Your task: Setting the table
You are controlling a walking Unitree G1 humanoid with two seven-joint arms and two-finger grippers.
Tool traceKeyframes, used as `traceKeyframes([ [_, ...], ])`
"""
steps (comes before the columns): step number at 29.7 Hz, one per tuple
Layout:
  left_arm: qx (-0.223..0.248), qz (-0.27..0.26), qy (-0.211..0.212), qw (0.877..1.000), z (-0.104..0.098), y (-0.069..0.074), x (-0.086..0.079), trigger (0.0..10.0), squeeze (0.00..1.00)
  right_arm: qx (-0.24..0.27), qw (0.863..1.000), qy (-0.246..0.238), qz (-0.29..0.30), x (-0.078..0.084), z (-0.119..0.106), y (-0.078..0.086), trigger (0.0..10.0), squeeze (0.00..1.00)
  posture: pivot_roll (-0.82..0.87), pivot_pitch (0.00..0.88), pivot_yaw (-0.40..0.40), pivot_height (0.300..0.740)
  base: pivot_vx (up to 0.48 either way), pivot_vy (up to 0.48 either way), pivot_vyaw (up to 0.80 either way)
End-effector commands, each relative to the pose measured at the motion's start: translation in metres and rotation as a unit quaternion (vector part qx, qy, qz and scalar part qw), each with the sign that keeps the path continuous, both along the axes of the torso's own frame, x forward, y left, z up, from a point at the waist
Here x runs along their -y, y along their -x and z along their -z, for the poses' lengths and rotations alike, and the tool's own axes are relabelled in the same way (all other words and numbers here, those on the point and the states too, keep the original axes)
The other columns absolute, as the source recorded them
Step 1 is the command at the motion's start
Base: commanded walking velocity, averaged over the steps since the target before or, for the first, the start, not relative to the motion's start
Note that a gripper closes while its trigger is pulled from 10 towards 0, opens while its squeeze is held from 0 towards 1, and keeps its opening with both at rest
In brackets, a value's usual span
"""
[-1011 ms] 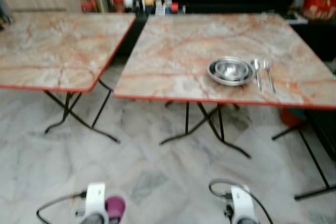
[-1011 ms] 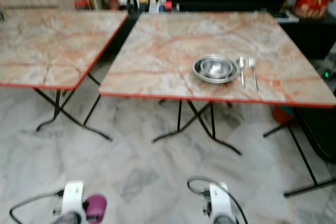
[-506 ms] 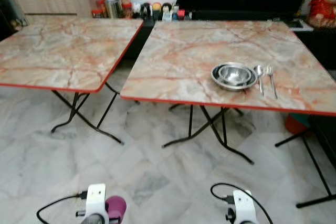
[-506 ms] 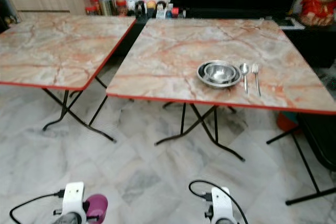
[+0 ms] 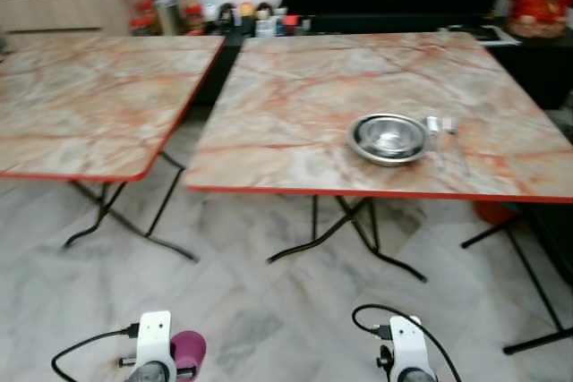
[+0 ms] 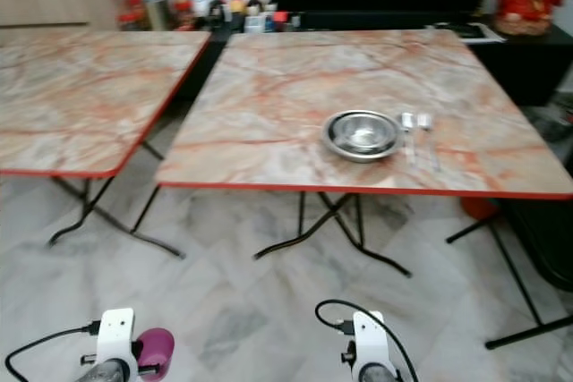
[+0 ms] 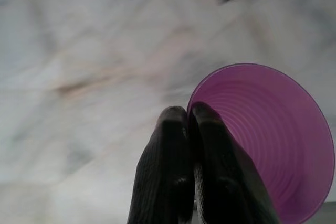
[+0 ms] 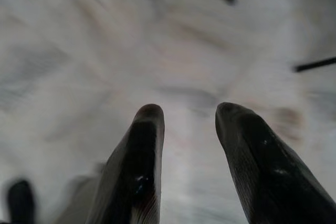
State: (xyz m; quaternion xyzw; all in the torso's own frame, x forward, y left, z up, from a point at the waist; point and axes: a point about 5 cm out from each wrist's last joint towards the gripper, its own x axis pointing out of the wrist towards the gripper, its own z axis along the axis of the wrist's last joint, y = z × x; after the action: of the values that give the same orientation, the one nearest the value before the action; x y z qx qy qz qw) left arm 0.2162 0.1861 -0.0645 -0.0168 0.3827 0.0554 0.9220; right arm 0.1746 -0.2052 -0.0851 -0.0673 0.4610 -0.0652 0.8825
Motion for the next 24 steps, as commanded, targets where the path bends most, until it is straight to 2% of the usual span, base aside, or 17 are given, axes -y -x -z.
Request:
traceKeyframes([
  [1,-0.01,-0.015,-0.014,1.0,0.0015,0.0065,-0.0167,10.0,0.0,0.015,1.0,-0.012,-0.008,-0.0137,-0.0031,-0.0109,10.0,0.0,-0.08,0.0,0.02,0.728,0.319,0.0,0.0],
  [24,-0.012,-0.012,-0.018,1.0,0.0024,0.0083,-0.0175,10.0,0.0,0.01,1.0,-0.009,-0.011,-0.0142,-0.0023,-0.0097,10.0,0.0,-0.08,0.0,0.02,0.728,0.314,0.0,0.0],
])
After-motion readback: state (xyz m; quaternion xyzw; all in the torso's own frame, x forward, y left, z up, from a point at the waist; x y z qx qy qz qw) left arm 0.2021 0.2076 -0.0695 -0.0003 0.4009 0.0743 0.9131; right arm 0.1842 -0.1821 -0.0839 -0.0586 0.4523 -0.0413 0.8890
